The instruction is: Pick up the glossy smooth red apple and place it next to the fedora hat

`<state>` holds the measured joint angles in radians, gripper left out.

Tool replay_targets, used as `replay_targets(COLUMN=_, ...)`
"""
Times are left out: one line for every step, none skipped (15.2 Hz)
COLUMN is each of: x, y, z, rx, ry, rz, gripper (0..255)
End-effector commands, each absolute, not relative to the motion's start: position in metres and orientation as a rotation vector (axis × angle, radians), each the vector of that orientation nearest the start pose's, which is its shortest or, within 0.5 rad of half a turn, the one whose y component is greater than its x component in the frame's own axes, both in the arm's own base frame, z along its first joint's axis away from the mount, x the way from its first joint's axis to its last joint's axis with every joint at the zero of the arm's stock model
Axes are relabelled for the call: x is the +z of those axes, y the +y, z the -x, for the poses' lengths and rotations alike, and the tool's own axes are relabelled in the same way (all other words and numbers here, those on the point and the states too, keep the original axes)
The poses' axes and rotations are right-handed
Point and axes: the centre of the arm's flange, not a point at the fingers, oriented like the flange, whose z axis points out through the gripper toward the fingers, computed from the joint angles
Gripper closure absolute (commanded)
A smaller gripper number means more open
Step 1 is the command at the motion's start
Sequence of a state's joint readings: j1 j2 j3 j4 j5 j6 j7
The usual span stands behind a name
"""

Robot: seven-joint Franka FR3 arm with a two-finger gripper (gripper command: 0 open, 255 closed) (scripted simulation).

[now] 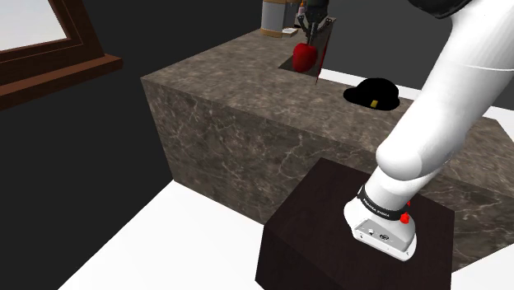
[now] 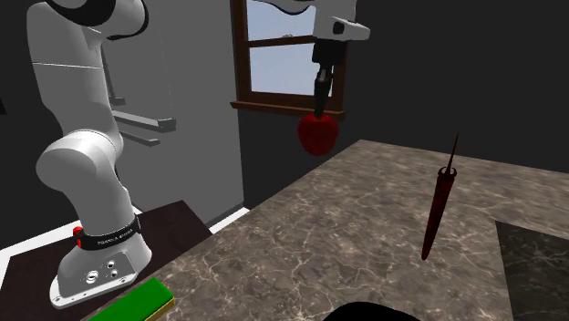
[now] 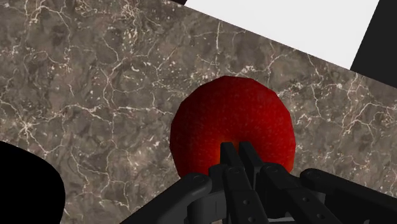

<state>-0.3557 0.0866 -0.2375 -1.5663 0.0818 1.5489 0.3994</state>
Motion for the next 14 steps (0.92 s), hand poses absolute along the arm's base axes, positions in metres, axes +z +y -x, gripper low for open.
replay_targets(x=0.579, y=-0.328, z=-0.469, rx=0.146, ry=1.462, rz=2.696, gripper=255)
replay_targets(x=0.579, y=-0.337, z=-0.46, rx=0.146, ry=1.462, rz=2.696, gripper=255)
replay_targets(x=0.579, y=-0.347, z=-0.451, rx=0.146, ry=1.462, rz=2.696, gripper=255)
replay_targets(x=0.579, y=-0.357, z=-0.442, rx=0.146, ry=1.462, rz=2.696, gripper=255)
replay_targets(x=0.579, y=-0.367, z=-0.433, rx=0.146, ry=1.462, rz=2.696, gripper=255)
replay_targets(x=0.579, y=-0.377, z=-0.425, rx=0.146, ry=1.462, rz=2.696, gripper=255)
replay_targets(x=0.579, y=-0.386, z=-0.416, rx=0.146, ry=1.462, rz=2.696, gripper=255)
replay_targets(x=0.579, y=-0.396, z=-0.407, rx=0.146, ry=1.462, rz=2.696, gripper=255)
replay_targets(x=0.58, y=-0.406, z=-0.398, rx=0.146, ry=1.462, rz=2.696, gripper=255)
replay_targets(x=0.58, y=-0.416, z=-0.389, rx=0.146, ry=1.462, rz=2.696, gripper=255)
replay_targets(x=0.58, y=-0.426, z=-0.38, rx=0.146, ry=1.462, rz=2.696, gripper=255)
replay_targets(x=0.58, y=-0.435, z=-0.372, rx=0.146, ry=1.462, rz=2.696, gripper=255)
replay_targets(x=0.58, y=-0.445, z=-0.363, rx=0.146, ry=1.462, rz=2.696, gripper=255)
replay_targets(x=0.58, y=-0.455, z=-0.354, rx=0.146, ry=1.462, rz=2.696, gripper=255)
